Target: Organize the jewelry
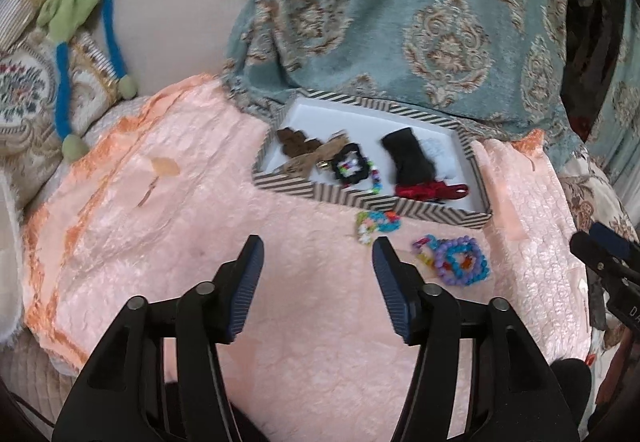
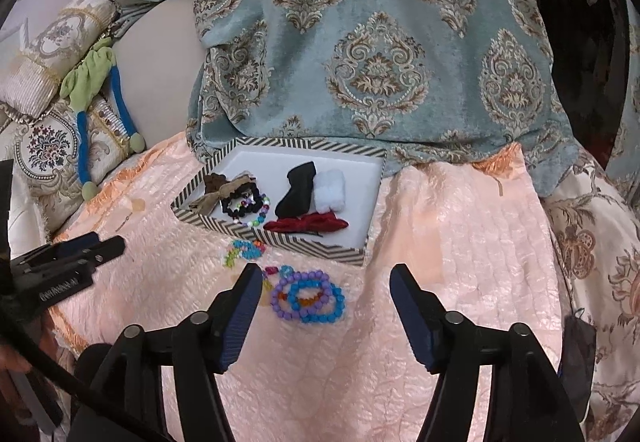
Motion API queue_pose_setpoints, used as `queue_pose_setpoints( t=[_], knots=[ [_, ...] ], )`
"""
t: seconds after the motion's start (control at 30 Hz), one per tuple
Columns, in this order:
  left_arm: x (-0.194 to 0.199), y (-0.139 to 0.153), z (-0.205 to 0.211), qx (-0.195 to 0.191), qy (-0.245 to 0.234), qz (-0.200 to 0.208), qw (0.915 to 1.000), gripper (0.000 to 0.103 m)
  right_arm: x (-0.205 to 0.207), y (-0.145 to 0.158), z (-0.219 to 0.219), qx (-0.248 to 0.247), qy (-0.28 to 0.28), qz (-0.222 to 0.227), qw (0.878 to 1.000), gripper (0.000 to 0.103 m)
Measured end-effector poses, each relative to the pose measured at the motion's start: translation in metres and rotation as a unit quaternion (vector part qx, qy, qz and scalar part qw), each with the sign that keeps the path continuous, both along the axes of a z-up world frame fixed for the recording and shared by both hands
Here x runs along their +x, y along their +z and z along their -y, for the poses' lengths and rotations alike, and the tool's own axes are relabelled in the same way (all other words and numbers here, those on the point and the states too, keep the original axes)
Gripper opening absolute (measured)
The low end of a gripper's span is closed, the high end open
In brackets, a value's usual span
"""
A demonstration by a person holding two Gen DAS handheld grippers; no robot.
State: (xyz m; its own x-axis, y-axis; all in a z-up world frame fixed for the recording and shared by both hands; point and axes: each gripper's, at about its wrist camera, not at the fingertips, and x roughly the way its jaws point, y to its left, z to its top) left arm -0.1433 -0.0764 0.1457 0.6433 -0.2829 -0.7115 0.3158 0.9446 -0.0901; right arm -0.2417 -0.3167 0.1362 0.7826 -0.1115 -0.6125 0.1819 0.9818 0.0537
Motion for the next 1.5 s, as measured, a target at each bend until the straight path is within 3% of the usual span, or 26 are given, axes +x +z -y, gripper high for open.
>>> queue_pose_setpoints(
  t=[0.37,0.5,0.63,0.83,1.17,1.37,1.43,1.5],
  knots=[
    [0.009,-0.030,-0.025,-0.024,0.006,-0.051,0.9984,0.058,0.000,-0.041,0.028,0.063,-0.005,-0.037,0.997,0.064],
    [0.015,-0.042,-0.013,-0.021,-0.008,-0.060,0.9979,0.058,0.008,-0.054,0.031,0.070,0.004,-0.048,0.996,0.061],
    [0.024,-0.055,0.002,-0.024,-0.020,-0.073,0.9968,0.058,0.019,-0.068,0.037,0.090,0.011,-0.064,0.994,0.047],
    [0.040,-0.070,0.023,-0.024,-0.029,-0.090,0.9953,0.058,0.045,-0.077,0.041,0.118,0.029,-0.072,0.990,0.047],
    [0.078,-0.091,0.061,-0.011,-0.045,-0.102,0.9937,0.058,0.100,-0.095,0.037,0.103,0.061,-0.100,0.988,0.047],
    [0.098,-0.101,0.078,-0.013,-0.058,-0.100,0.9932,0.057,0.112,-0.105,0.035,0.100,0.077,-0.108,0.986,0.019],
    [0.100,-0.105,0.085,-0.006,-0.067,-0.097,0.9930,0.048,0.111,-0.106,0.033,0.089,0.080,-0.108,0.987,0.011],
    [0.105,-0.112,0.091,0.003,-0.074,-0.107,0.9915,0.016,0.109,-0.103,0.035,0.094,0.081,-0.102,0.987,0.009]
  ],
)
